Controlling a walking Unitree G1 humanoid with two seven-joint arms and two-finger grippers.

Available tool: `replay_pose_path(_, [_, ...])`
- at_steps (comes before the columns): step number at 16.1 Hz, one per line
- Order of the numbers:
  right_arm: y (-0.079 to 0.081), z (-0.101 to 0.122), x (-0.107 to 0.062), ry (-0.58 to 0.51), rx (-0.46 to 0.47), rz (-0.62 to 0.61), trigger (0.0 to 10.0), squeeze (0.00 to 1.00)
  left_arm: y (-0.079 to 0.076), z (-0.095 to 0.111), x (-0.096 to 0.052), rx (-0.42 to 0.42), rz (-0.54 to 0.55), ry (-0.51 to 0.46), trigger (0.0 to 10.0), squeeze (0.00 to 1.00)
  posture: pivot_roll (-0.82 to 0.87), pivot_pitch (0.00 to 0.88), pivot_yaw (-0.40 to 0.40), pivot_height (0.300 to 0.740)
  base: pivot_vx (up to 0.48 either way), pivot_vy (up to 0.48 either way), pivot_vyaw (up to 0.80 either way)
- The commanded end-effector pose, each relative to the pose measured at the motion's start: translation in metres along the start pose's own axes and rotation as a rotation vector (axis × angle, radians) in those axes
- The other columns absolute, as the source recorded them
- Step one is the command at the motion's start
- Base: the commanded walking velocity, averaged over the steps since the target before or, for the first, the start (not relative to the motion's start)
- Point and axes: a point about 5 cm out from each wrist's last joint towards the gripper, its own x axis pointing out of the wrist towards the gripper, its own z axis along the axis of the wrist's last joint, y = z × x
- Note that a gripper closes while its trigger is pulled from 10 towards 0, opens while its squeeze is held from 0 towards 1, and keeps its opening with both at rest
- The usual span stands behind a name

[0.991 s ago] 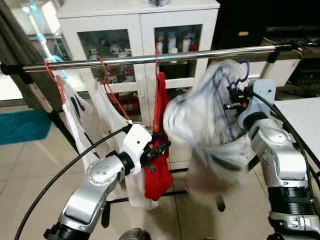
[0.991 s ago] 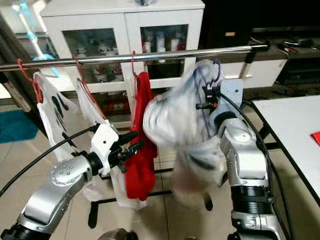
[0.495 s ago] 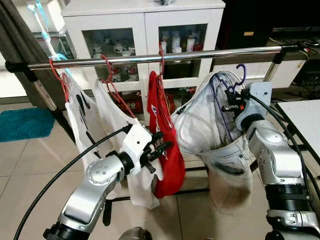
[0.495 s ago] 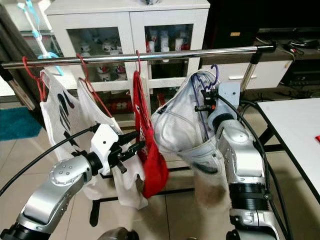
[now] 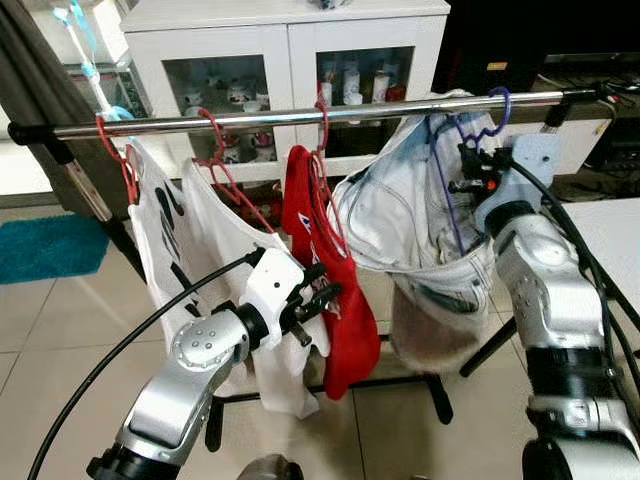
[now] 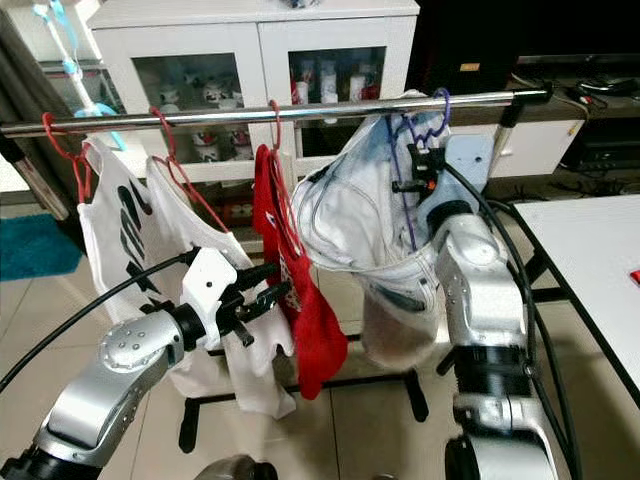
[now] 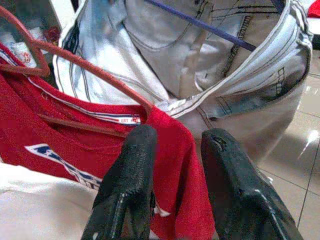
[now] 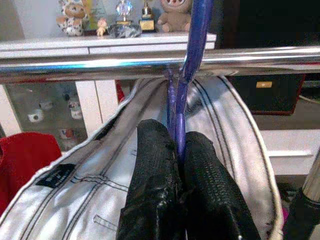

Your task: Hang hanger

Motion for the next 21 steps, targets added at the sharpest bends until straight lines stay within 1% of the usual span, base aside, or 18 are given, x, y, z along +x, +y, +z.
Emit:
replay_pose_path(1, [0.004, 0.015, 0.009, -0.037, -0.03, 0.026, 10.0, 0.0, 0.001, 0.003, 0.001, 0.018, -0.004, -0.006, 10.0, 0.0, 0.03, 0.012, 0.053, 0.74, 0.0, 0.0, 0.0])
replay_pose_path(3, [0.006, 0.012, 0.02, 0.008, -0.047, 0.038, 10.0, 0.0, 0.001, 0.003, 0.002, 0.022, -0.01, -0.007, 10.0, 0.0, 0.03, 0.012, 0.053, 0.74, 0.0, 0.0, 0.0])
replay_pose_path(4, [0.006, 0.013, 0.028, 0.018, -0.043, 0.026, 10.0, 0.0, 0.001, 0.004, 0.002, 0.023, -0.011, -0.007, 10.0, 0.0, 0.03, 0.012, 0.053, 0.74, 0.0, 0.0, 0.0])
replay_pose_path(5, [0.003, 0.013, 0.038, 0.041, -0.034, -0.017, 10.0, 0.0, 0.001, 0.004, 0.002, 0.026, -0.013, -0.005, 10.0, 0.0, 0.03, 0.012, 0.053, 0.74, 0.0, 0.0, 0.0])
replay_pose_path(8, [-0.003, 0.007, 0.048, 0.102, 0.015, -0.052, 10.0, 0.0, 0.001, 0.003, 0.001, 0.031, -0.017, 0.0, 10.0, 0.0, 0.04, 0.012, 0.052, 0.74, 0.0, 0.0, 0.0])
replay_pose_path(10, [-0.005, -0.001, 0.049, 0.151, 0.015, -0.049, 10.0, 0.0, 0.001, 0.004, 0.0, 0.033, -0.023, -0.002, 10.0, 0.0, 0.05, 0.014, 0.047, 0.74, 0.0, 0.0, 0.0])
replay_pose_path(12, [-0.003, -0.017, 0.047, 0.212, -0.002, -0.019, 10.0, 0.0, 0.0, 0.006, 0.0, 0.026, -0.034, -0.021, 10.0, 0.0, 0.04, 0.013, 0.052, 0.74, 0.0, 0.0, 0.0])
replay_pose_path(13, [-0.003, -0.02, 0.046, 0.218, -0.002, -0.017, 10.0, 0.0, 0.0, 0.007, 0.001, 0.024, -0.039, -0.027, 10.0, 0.0, 0.04, 0.013, 0.052, 0.74, 0.0, 0.0, 0.0])
replay_pose_path(14, [-0.005, -0.028, 0.042, 0.232, 0.004, -0.02, 10.0, 0.0, -0.001, 0.012, 0.002, 0.017, -0.05, -0.068, 10.0, 0.0, 0.04, 0.012, 0.058, 0.74, 0.0, 0.0, 0.0])
replay_pose_path(15, [-0.006, -0.03, 0.041, 0.236, 0.008, -0.024, 10.0, 0.0, 0.0, 0.016, 0.003, 0.009, -0.046, -0.094, 10.0, 0.0, 0.04, 0.012, 0.064, 0.74, 0.0, 0.0, 0.0])
replay_pose_path(17, [-0.01, -0.026, 0.041, 0.196, 0.024, -0.032, 10.0, 0.0, 0.002, 0.019, 0.004, 0.004, -0.043, -0.107, 10.0, 0.0, 0.04, 0.012, 0.068, 0.74, 0.0, 0.0, 0.0])
replay_pose_path(21, [-0.007, -0.001, 0.041, -0.002, 0.065, -0.006, 10.0, 0.0, 0.002, 0.018, 0.003, 0.008, -0.045, -0.109, 10.0, 0.0, 0.04, 0.012, 0.065, 0.74, 0.0, 0.0, 0.0])
